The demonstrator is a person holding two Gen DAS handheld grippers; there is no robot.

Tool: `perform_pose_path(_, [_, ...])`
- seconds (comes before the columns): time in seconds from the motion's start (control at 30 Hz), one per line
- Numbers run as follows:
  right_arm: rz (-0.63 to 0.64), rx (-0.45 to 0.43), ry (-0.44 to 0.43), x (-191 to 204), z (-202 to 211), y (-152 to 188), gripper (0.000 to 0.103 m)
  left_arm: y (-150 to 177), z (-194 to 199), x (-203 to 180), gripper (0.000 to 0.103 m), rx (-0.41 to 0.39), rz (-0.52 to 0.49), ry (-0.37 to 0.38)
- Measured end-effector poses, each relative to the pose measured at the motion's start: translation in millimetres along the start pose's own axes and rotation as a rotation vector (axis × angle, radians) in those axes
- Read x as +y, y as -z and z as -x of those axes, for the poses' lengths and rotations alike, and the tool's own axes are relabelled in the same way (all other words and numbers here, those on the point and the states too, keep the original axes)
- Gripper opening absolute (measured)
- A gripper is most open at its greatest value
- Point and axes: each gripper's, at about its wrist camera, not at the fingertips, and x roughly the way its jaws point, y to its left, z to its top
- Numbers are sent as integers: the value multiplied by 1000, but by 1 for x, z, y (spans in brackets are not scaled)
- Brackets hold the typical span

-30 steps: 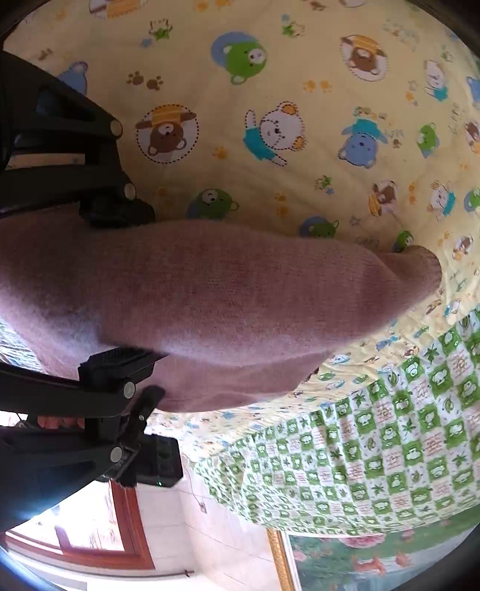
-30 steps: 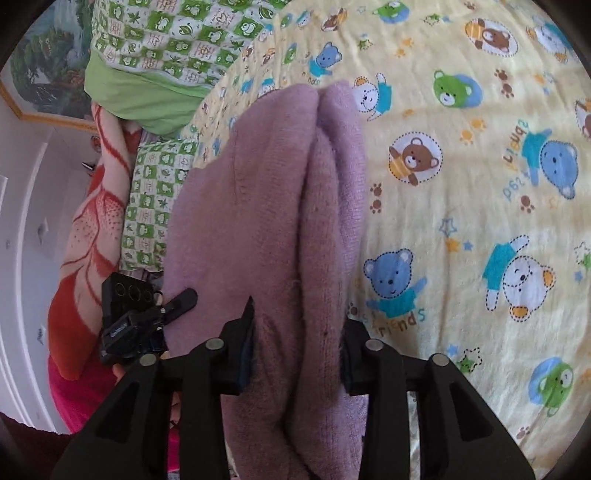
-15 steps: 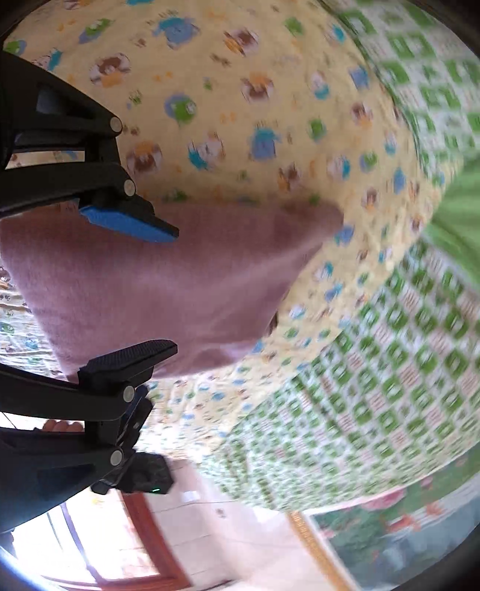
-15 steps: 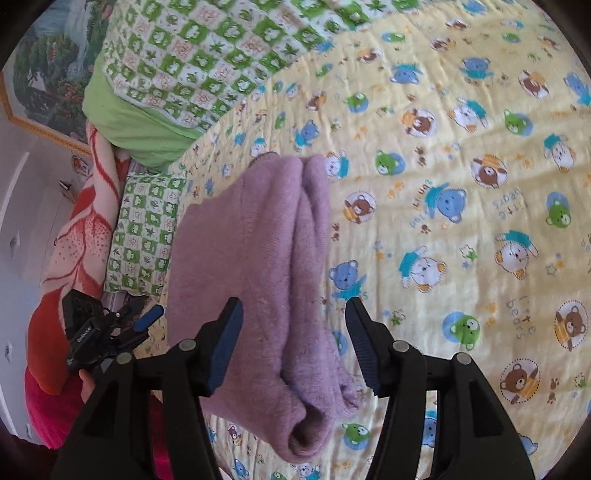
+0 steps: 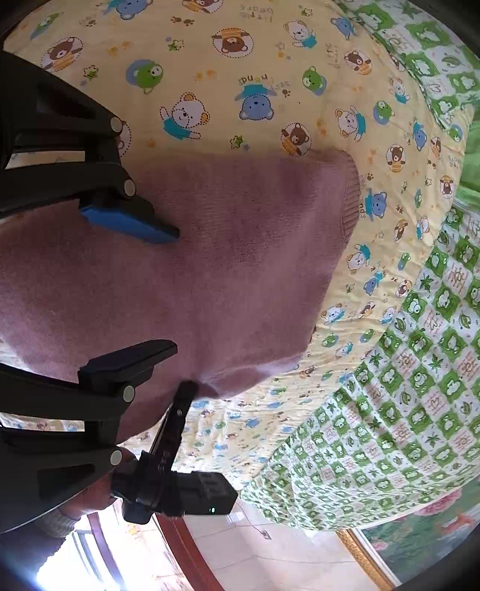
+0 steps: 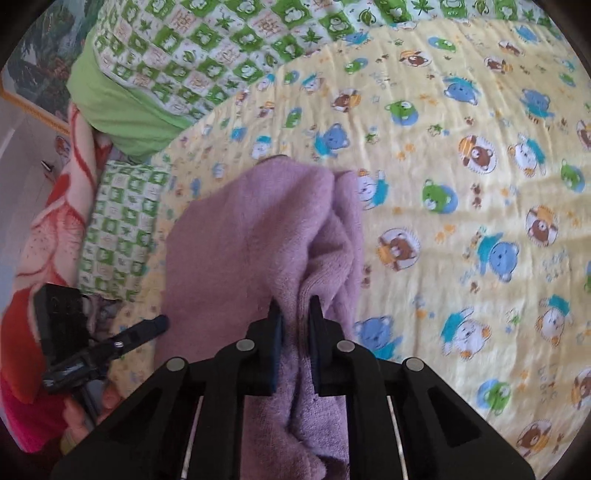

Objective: Fold small clothes
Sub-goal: 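Release the sweater and pull both grippers back from the bundle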

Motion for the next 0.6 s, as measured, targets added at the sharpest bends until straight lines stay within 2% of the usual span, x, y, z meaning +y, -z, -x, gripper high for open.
perform_pose_path(0.17, [-29,-2,-14,-5,-5,3,15,4,4,1,55,-17,31,2])
perform_pose_path(0.23, [-12,-1,-9,-2,3,3,22,8,13,-2,55,-26,40,6])
perform_pose_path(0.3, [9,-1,10,1,15,4,35,15,25,-6,56,-41,36,2])
perform_pose_path(0.4, [42,-57,4,7,43,13,35,33,45,-9,57,-60,48,-4])
perform_pose_path(0.47, [69,-84,-37,16,56,23,35,47,55,-9,60,-71,62,-2])
perform_pose_path(0.53, [139,-64,-109,31,63,39,35,60,55,-10,61,-65,59,-24])
perform_pose_path(0.6, [197,-6,-115,40,57,56,35,72,47,-9,61,-39,53,-69])
